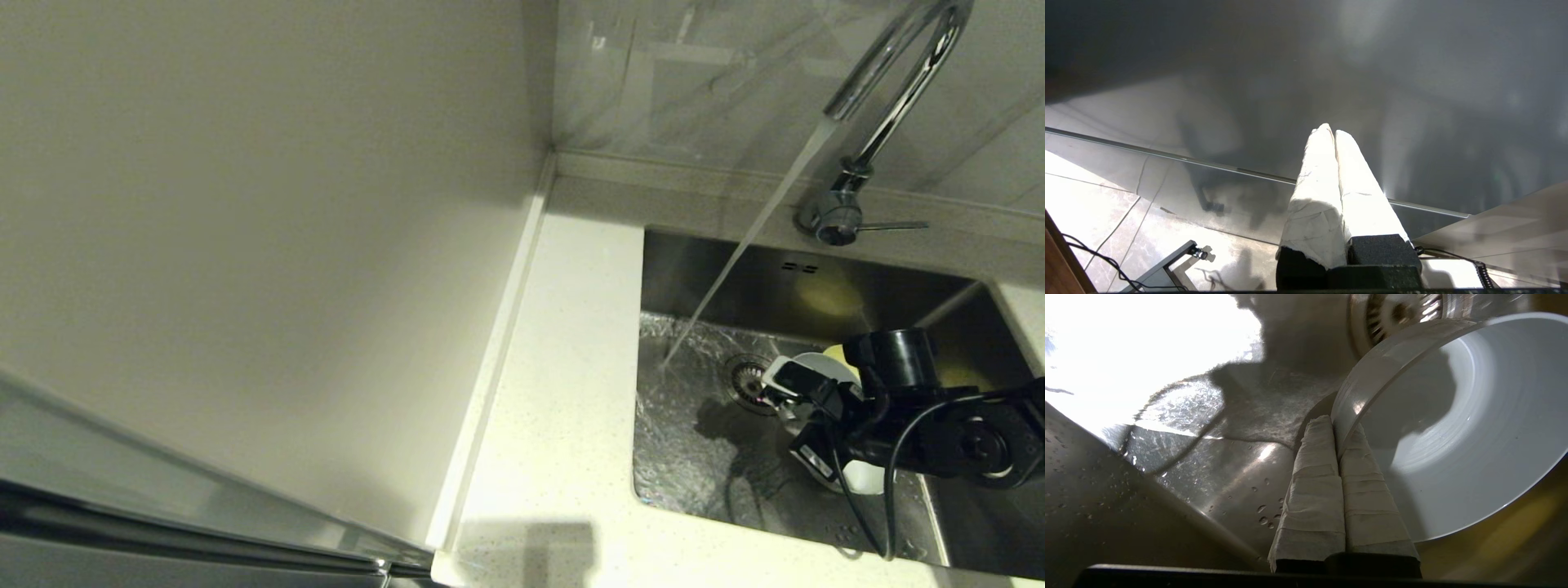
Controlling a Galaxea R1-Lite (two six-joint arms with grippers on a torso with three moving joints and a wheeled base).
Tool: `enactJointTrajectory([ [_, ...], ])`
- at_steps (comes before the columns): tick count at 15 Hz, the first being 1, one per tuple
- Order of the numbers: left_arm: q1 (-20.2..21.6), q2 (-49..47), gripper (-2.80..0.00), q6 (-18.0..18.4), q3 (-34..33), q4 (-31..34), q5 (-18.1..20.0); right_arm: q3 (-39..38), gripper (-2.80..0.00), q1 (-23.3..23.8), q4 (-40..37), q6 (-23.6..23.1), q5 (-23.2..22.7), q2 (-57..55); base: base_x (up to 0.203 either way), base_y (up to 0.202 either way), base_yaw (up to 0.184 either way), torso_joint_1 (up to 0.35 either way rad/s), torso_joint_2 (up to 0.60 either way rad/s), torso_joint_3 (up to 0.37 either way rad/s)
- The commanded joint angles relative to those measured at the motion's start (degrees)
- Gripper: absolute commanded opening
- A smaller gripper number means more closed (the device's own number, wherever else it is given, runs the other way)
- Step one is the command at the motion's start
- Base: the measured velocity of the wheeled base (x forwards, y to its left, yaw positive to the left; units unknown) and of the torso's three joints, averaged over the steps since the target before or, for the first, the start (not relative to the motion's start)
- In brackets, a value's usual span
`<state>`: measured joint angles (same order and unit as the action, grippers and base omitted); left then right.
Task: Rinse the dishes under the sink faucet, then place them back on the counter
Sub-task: Put a bowl into the sink
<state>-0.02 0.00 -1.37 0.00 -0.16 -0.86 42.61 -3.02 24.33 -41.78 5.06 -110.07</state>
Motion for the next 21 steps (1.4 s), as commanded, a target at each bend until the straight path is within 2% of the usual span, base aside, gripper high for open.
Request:
enactJointTrajectory([
  [1, 0.0, 0.2, -2.80, 0.0, 0.0, 0.0, 0.0, -0.3, -2.80, -0.4, 0.7, -0.2, 0.3, -3.2, 0.000, 0.000, 0.000, 0.000, 0.00, 0.000],
  [10, 0.0, 0.2, -2.80, 0.0, 0.0, 0.0, 0.0, -1.5, -2.80, -1.2, 1.4, -0.2, 1.4, -4.8, 0.000, 0.000, 0.000, 0.000, 0.00, 0.000],
  [11, 0.0, 0.2, -2.80, 0.0, 0.0, 0.0, 0.0, -1.6, 0.00, -1.3, 1.4, -0.2, 1.3, -4.8, 0.000, 0.000, 0.000, 0.000, 0.00, 0.000],
  [17, 0.0, 0.2, -2.80, 0.0, 0.0, 0.0, 0.0, -3.0, 0.00, -1.4, 2.4, -0.2, 1.4, -3.5, 0.000, 0.000, 0.000, 0.000, 0.00, 0.000],
  [21, 0.0, 0.2, -2.80, 0.0, 0.0, 0.0, -0.1, -7.7, 0.00, -0.5, 4.4, -0.1, 2.0, 5.8, 0.000, 0.000, 0.000, 0.000, 0.00, 0.000],
])
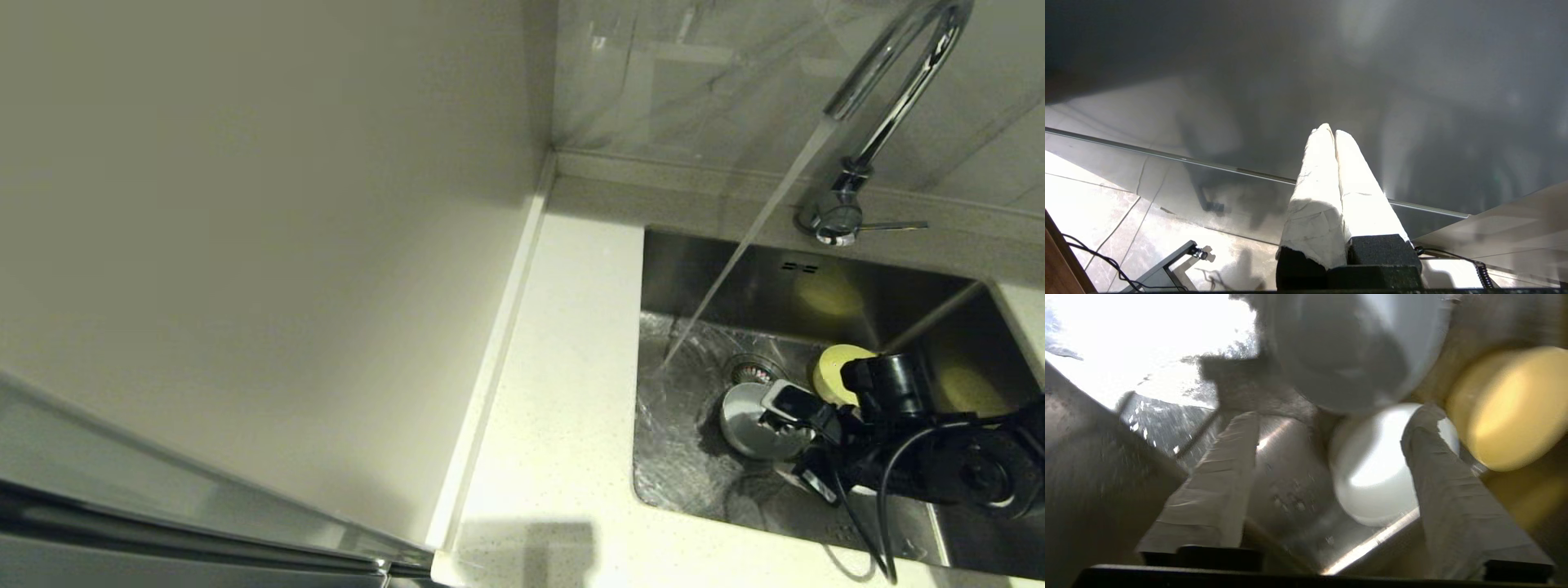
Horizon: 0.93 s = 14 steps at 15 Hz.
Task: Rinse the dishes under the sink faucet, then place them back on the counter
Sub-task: Put a bowl into the sink, then wait for the water to rinse the bowl
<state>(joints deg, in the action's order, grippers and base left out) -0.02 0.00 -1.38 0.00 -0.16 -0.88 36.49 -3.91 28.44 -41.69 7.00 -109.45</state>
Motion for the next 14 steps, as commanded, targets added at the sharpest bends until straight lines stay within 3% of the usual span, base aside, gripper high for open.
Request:
enactJointTrajectory([
  [1, 0.0, 0.2, -2.80, 0.0, 0.0, 0.0, -0.1, -2.8, 0.00, 1.0, 0.3, -0.2, 0.1, 8.9, 0.000, 0.000, 0.000, 0.000, 0.00, 0.000],
  [4, 0.0, 0.2, -2.80, 0.0, 0.0, 0.0, -0.1, -4.8, 0.00, 4.2, -1.7, 1.9, -0.1, 22.5, 0.000, 0.000, 0.000, 0.000, 0.00, 0.000],
  [6, 0.0, 0.2, -2.80, 0.0, 0.0, 0.0, 0.0, -3.0, 0.00, 7.1, -11.6, 5.1, -0.6, 31.6, 0.000, 0.000, 0.000, 0.000, 0.00, 0.000],
  [9, 0.0, 0.2, -2.80, 0.0, 0.0, 0.0, 0.0, 3.8, 0.00, 9.2, -35.6, 20.4, -5.0, 44.4, 0.000, 0.000, 0.000, 0.000, 0.00, 0.000],
  [11, -0.1, 0.2, -2.80, 0.0, 0.0, 0.0, 0.0, 10.1, 0.00, 9.8, -49.8, 34.3, -7.7, 50.2, 0.000, 0.000, 0.000, 0.000, 0.00, 0.000],
  [13, 0.0, 0.2, -2.80, 0.0, 0.0, 0.0, 0.0, 14.5, 0.00, 10.1, -58.3, 41.0, -8.6, 54.3, 0.000, 0.000, 0.000, 0.000, 0.00, 0.000],
  [14, 0.0, 0.2, -2.80, 0.0, 0.0, 0.0, 0.0, 15.2, -2.80, 10.2, -61.3, 41.8, -8.6, 56.3, 0.000, 0.000, 0.000, 0.000, 0.00, 0.000],
])
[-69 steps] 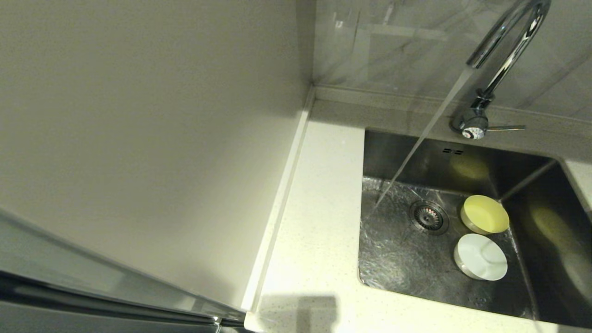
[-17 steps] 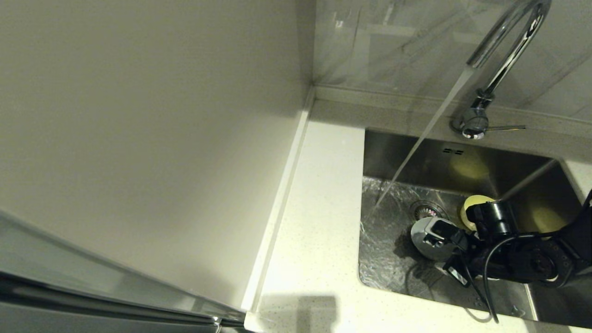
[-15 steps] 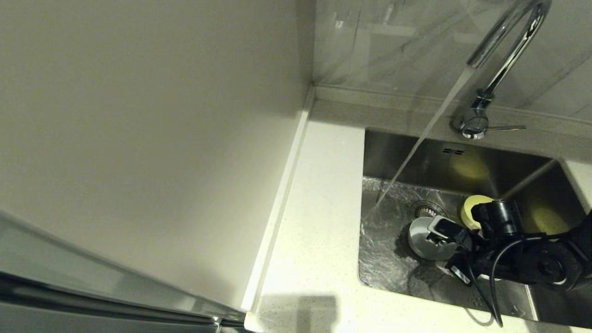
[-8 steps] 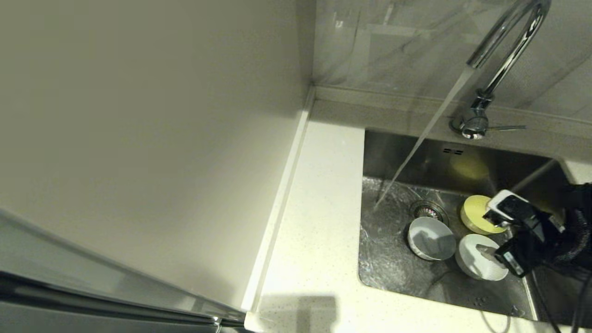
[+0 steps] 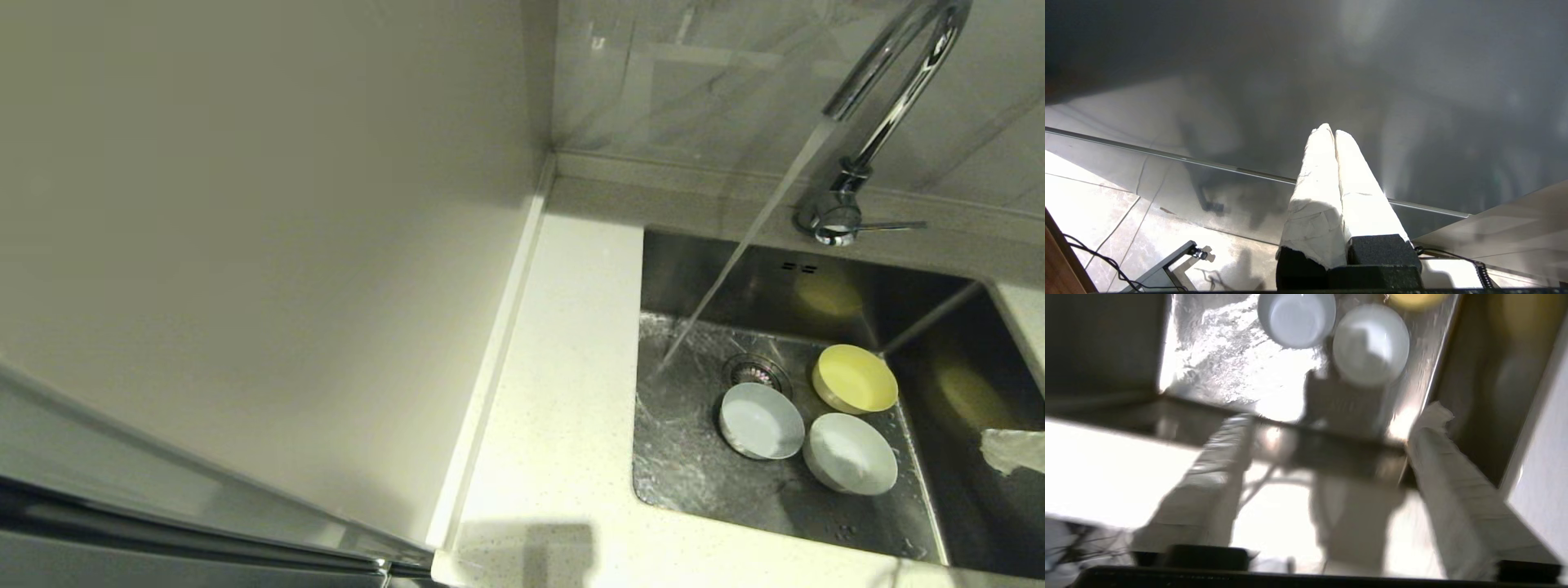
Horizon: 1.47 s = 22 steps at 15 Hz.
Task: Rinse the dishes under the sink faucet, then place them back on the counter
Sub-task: Wait for the water to rinse the bowl
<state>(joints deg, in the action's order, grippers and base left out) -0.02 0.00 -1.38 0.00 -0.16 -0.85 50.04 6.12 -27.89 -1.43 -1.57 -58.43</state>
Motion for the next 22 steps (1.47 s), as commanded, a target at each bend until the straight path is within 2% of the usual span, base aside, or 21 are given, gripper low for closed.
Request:
enactJointTrajectory([
  [1, 0.0, 0.2, -2.80, 0.0, 0.0, 0.0, 0.0, 2.0, -2.80, 0.2, -6.6, 2.0, 0.1, 7.2, 0.000, 0.000, 0.000, 0.000, 0.00, 0.000],
  [3, 0.0, 0.2, -2.80, 0.0, 0.0, 0.0, -0.1, 1.8, -2.80, 0.2, -10.1, 3.2, 0.4, 10.8, 0.000, 0.000, 0.000, 0.000, 0.00, 0.000],
  [4, 0.0, 0.2, -2.80, 0.0, 0.0, 0.0, 0.0, 2.2, -2.80, 0.2, -12.8, 5.3, 0.6, 12.4, 0.000, 0.000, 0.000, 0.000, 0.00, 0.000],
  [7, 0.0, 0.2, -2.80, 0.0, 0.0, 0.0, 0.0, 4.2, -2.80, 0.3, -21.6, 15.6, 8.7, 14.8, 0.000, 0.000, 0.000, 0.000, 0.00, 0.000],
  [10, 0.0, 0.2, -2.80, 0.0, 0.0, 0.0, 0.0, 7.3, -2.80, 0.3, -37.1, 26.5, 14.3, 16.2, 0.000, 0.000, 0.000, 0.000, 0.00, 0.000],
  [12, 0.0, 0.2, -2.80, 0.0, 0.0, 0.0, 0.0, 8.5, -2.80, -0.2, -39.9, 27.7, 15.0, 22.3, 0.000, 0.000, 0.000, 0.000, 0.00, 0.000],
  [14, 0.0, 0.2, -2.80, 0.0, 0.0, 0.0, 0.0, 10.2, -2.80, -2.0, -40.2, 24.7, 15.3, 29.3, 0.000, 0.000, 0.000, 0.000, 0.00, 0.000],
  [15, 0.0, 0.2, -2.80, 0.0, 0.0, 0.0, 0.0, 10.8, -2.80, -2.8, -38.9, 21.3, 15.3, 31.8, 0.000, 0.000, 0.000, 0.000, 0.00, 0.000],
  [16, 0.0, 0.2, -2.80, 0.0, 0.0, 0.0, 0.0, 10.6, -2.80, -3.5, -34.4, 18.7, 15.3, 33.6, 0.000, 0.000, 0.000, 0.000, 0.00, 0.000],
  [18, 0.0, 0.2, -2.80, 0.0, 0.0, 0.0, 0.0, 8.9, -2.80, -5.0, -20.2, 14.7, 15.3, 35.9, 0.000, 0.000, 0.000, 0.000, 0.00, 0.000],
  [20, 0.0, 0.2, -2.80, 0.0, 0.0, 0.0, 0.0, 5.6, -2.80, -5.7, -1.8, 5.1, 15.3, 37.4, 0.000, 0.000, 0.000, 0.000, 0.00, 0.000],
  [22, 0.0, 0.2, -2.80, 0.0, 0.0, 0.0, 0.0, -1.3, -2.80, -6.0, 16.4, -4.3, 15.1, 39.2, 0.000, 0.000, 0.000, 0.000, 0.00, 0.000],
])
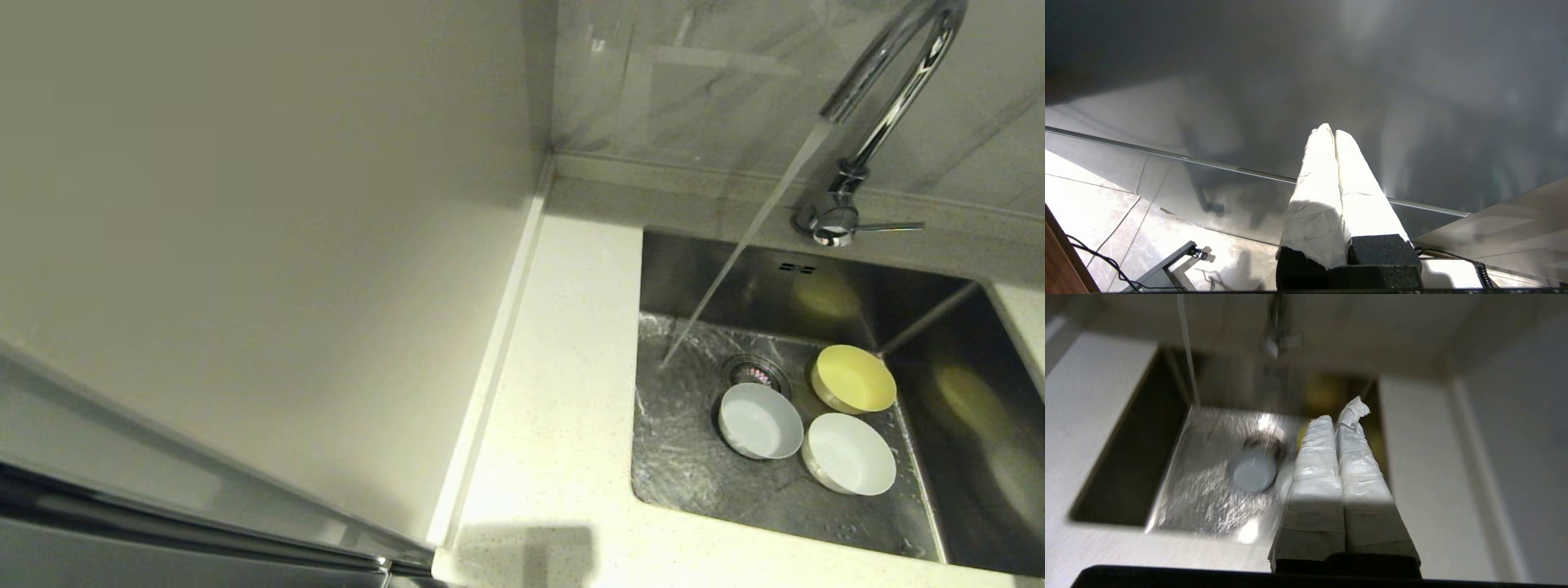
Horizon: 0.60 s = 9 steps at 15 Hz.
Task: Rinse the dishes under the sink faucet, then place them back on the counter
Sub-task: Wait for the water to rinse the bowl
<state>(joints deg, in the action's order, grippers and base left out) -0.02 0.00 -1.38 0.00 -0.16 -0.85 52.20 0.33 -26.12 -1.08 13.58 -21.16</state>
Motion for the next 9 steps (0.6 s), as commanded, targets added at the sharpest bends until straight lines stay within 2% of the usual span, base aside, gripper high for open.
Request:
enactJointTrajectory([
  [1, 0.0, 0.2, -2.80, 0.0, 0.0, 0.0, 0.0, -7.8, -2.80, -0.4, 21.2, -6.9, -0.1, 2.9, 0.000, 0.000, 0.000, 0.000, 0.00, 0.000],
  [6, 0.0, 0.2, -2.80, 0.0, 0.0, 0.0, 0.0, -29.0, -2.80, 1.5, 41.6, -7.3, -0.4, 5.6, 0.000, 0.000, 0.000, 0.000, 0.00, 0.000],
  [7, 0.0, 0.2, -2.80, 0.0, 0.0, 0.0, 0.0, -34.0, -2.80, 1.5, 46.5, -8.2, -0.7, 6.6, 0.000, 0.000, 0.000, 0.000, 0.00, 0.000],
  [9, -0.1, 0.2, -2.80, 0.0, 0.0, 0.0, 0.0, -39.0, -2.80, 0.3, 50.4, -13.8, -3.1, 12.6, 0.000, 0.000, 0.000, 0.000, 0.00, 0.000],
])
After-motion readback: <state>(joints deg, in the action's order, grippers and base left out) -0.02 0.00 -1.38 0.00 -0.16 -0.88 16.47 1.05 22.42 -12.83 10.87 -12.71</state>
